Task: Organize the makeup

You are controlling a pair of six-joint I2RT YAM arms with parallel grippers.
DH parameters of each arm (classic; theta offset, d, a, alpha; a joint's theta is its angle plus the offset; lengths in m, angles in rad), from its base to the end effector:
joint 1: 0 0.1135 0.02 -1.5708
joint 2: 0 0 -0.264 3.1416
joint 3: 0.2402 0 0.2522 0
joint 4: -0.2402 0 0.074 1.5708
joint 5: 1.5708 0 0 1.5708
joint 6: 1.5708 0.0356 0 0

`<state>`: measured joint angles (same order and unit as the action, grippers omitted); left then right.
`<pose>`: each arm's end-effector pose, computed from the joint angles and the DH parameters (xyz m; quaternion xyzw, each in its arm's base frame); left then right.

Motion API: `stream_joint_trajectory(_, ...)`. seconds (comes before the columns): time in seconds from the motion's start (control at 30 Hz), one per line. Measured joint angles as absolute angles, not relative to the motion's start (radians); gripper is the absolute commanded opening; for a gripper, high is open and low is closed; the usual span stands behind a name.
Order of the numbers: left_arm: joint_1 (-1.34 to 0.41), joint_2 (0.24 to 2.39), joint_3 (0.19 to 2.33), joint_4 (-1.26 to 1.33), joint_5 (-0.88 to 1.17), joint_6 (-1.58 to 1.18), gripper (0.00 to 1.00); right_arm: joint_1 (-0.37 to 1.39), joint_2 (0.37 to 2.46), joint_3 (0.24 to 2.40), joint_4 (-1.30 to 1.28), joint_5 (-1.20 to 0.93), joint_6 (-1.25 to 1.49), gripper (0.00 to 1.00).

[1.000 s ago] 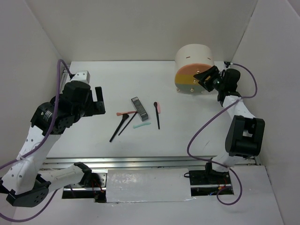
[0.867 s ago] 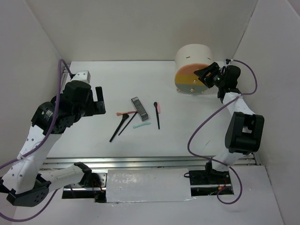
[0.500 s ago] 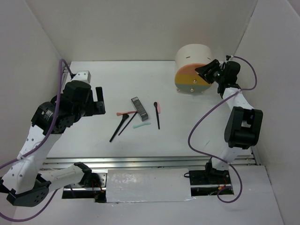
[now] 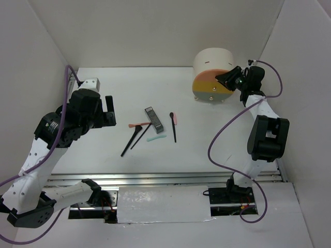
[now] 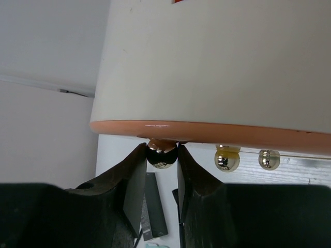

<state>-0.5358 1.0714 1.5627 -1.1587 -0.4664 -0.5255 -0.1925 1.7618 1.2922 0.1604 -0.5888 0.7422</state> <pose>0.1495 -0.0701 0.4482 -0.0964 0.8759 -0.0356 0.4715 0.4105 -0.0599 0.2838 0.1954 0.7670 0.3787 0.4796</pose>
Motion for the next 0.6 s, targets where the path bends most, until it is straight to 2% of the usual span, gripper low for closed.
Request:
stream_joint_trajectory(0.3,-0.536,1.071,1.563,-1.158,-0.466,-0.524,0.99,-0.212,1.756,1.277,0.168,-0.65,0.689,0.26)
stream_joint_trajectory(0.6,-0.536,1.069,1.563,-1.152,-0.455,-0.523,0.99,-0.233,1.618,1.11,0.193,-0.707,0.675,0.27)
